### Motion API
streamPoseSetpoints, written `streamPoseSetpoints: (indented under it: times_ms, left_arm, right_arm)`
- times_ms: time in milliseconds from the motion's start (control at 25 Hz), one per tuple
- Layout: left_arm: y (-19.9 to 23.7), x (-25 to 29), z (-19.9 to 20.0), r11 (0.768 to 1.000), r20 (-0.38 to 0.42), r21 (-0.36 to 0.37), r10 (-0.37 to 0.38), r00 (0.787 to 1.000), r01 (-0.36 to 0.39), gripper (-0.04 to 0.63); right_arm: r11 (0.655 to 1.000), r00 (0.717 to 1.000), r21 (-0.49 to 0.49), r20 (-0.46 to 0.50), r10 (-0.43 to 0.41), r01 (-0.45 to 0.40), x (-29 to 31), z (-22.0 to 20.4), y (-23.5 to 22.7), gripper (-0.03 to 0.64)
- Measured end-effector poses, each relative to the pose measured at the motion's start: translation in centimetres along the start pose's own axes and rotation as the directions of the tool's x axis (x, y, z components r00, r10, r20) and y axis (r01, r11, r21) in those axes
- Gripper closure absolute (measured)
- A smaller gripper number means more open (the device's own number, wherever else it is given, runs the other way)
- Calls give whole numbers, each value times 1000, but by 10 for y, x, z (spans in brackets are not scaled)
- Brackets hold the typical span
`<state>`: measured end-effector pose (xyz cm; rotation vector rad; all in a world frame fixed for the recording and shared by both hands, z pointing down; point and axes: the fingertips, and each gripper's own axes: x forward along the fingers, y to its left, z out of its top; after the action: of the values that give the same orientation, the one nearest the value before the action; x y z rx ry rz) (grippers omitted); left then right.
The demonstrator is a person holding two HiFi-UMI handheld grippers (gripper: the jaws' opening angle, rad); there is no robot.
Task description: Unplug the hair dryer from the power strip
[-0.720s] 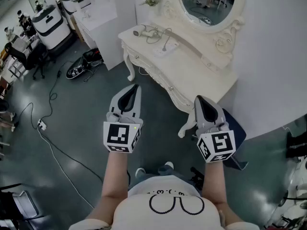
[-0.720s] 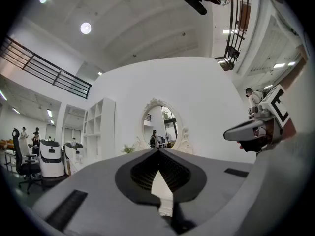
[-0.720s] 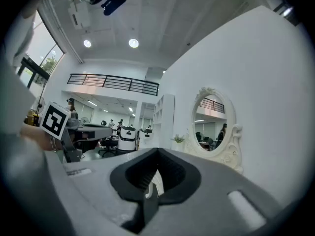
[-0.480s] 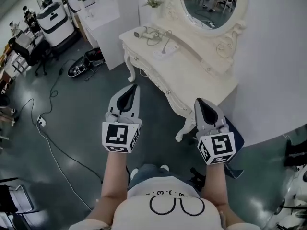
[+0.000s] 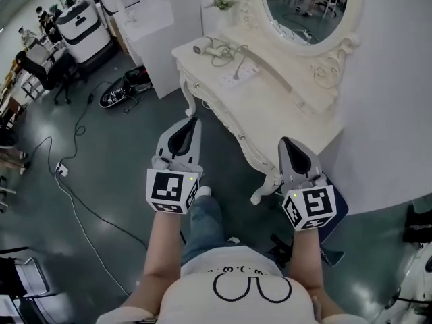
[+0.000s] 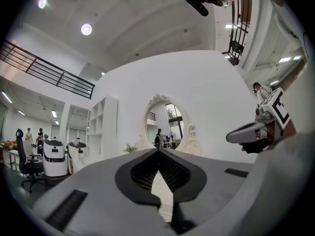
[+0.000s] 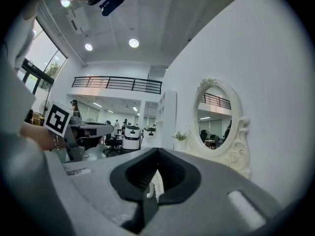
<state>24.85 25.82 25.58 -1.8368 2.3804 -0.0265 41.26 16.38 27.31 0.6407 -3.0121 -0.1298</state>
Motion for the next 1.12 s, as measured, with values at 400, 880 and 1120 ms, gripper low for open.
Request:
streamPoseSetpoints:
  times_ms: [400, 880, 1120]
  left_arm:
    - [86, 104, -42, 995, -31, -47, -85, 996, 83, 598]
    - [181, 253, -82, 949, -28, -93, -305, 952, 301, 598]
    - [197, 288, -107, 926, -64, -133, -363, 929, 353, 598]
  right_arm:
    - [997, 997, 46, -28, -67, 69, 134, -17, -18, 617]
    - [969, 967, 55, -91, -236, 242, 292, -28, -51, 617]
    - [956, 954, 93, -136, -266, 280, 324, -41, -60, 615]
